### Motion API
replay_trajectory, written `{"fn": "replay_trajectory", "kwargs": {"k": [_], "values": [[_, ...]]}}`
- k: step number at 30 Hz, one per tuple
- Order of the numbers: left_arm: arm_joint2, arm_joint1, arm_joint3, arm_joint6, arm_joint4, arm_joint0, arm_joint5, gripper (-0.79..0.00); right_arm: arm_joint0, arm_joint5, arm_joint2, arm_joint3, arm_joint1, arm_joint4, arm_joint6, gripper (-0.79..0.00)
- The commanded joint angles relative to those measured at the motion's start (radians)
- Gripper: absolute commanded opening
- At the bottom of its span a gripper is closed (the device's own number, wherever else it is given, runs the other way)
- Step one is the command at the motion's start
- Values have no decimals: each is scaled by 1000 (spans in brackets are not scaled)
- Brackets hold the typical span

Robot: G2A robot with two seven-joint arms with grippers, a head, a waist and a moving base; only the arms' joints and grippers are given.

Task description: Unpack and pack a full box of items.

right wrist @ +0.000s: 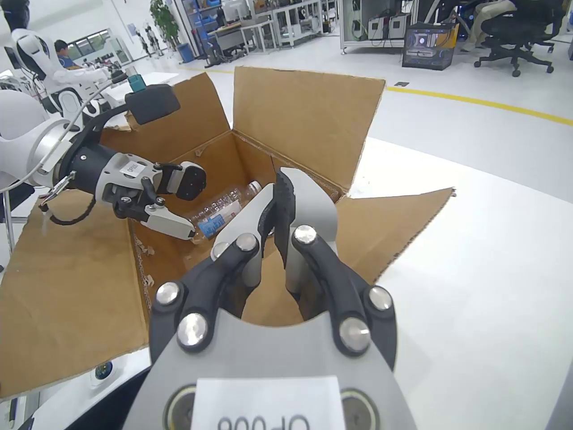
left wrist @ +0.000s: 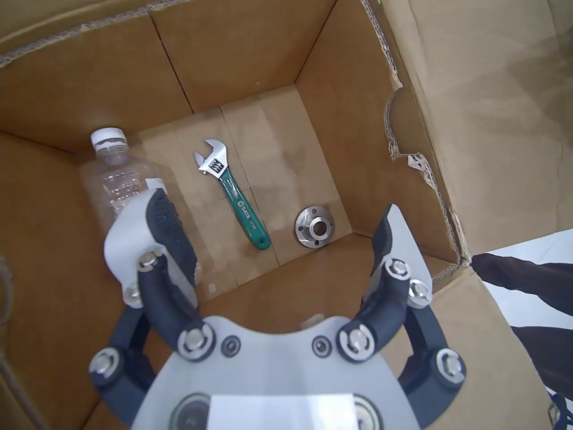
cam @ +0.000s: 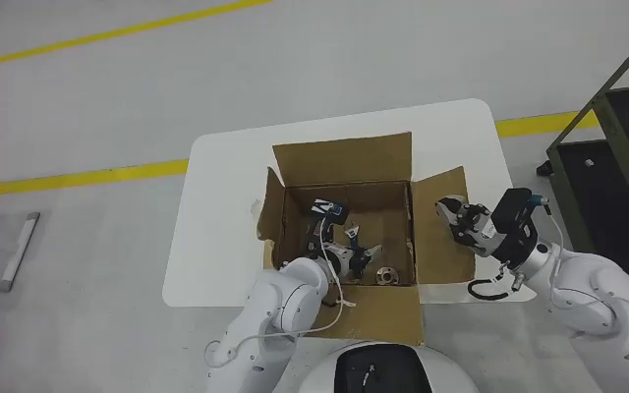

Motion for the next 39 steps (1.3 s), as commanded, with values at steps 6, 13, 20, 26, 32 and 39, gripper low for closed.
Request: {"fn": "replay_trajectory", "kwargs": {"k": [6, 13, 20, 26, 32, 39], "values": [[-8, 3, 24, 7, 37, 10, 6, 0, -3, 8, -1, -2, -1, 0, -2, -785], [0, -3, 128, -84, 110, -36, 89, 0, -23, 13, -15, -32, -2, -68, 1, -785], [34, -23, 249, -94, 100, -99, 160, 0, -14, 21, -30, -35, -4, -86, 4, -785], [44, -26, 279, -108, 161, -115, 161, 0, -9, 30, -47, -32, -7, -99, 9, -785], [55, -29, 289, -128, 212, -119, 147, 0, 2, 40, -63, -25, -10, -114, 12, -785], [86, -31, 302, -140, 370, -126, 137, 0, 6, 49, -72, -19, -13, -120, 13, -785]]}}
